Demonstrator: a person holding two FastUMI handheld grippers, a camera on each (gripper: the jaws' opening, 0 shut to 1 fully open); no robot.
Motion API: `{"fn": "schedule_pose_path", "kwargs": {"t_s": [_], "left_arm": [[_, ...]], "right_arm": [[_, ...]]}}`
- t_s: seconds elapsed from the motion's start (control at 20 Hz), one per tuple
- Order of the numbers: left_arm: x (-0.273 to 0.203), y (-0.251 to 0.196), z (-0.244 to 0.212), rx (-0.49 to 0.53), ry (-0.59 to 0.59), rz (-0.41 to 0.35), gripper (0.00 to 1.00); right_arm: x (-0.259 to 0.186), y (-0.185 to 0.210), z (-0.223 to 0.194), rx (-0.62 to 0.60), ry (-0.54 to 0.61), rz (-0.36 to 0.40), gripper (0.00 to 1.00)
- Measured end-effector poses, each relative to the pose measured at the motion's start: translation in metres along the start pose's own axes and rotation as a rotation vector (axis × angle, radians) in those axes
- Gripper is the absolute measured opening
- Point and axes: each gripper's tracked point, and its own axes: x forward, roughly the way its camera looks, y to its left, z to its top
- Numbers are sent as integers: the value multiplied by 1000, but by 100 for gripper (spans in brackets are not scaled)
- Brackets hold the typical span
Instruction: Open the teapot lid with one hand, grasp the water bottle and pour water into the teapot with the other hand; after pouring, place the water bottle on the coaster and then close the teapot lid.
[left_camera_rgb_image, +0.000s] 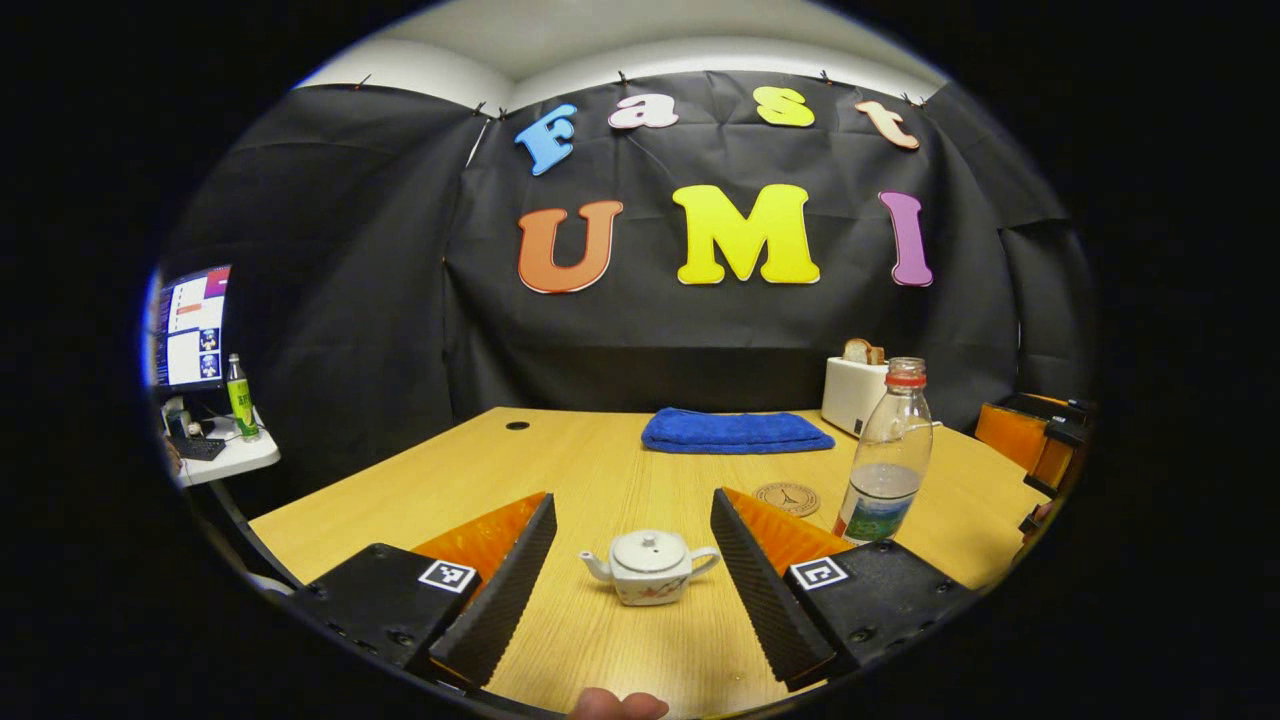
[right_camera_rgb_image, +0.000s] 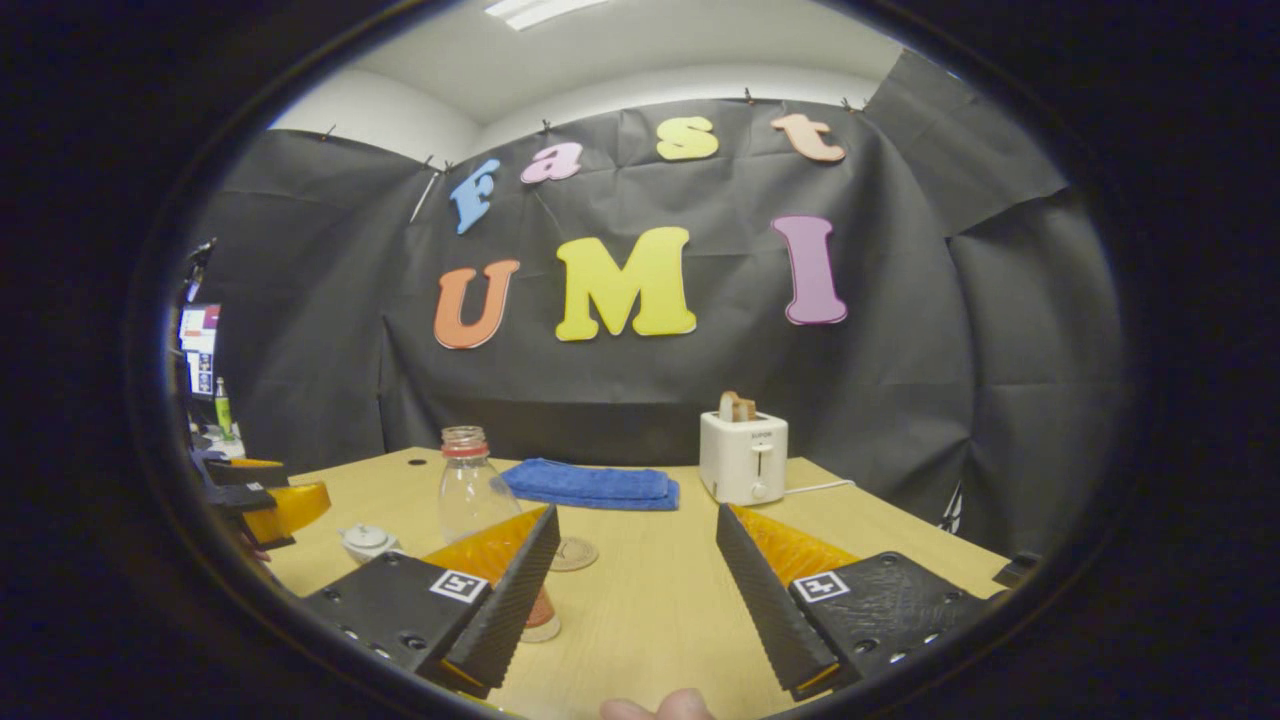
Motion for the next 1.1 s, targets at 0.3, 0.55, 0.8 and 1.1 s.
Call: {"fn": "schedule_pose_path", "kwargs": {"t_s": [0.3,0.55,0.8,1.1], "left_arm": [[21,-4,-19,18,59,-9,98],[39,-8,-31,30,105,-19,87],[53,-7,-39,64,148,-18,60],[58,-4,-45,66,201,-14,42]], "right_arm": [[6,-8,-12,6,27,-3,95],[14,-25,-18,-7,33,-40,94],[21,-33,-24,-4,46,-58,95],[23,-28,-25,5,43,-35,96]]}}
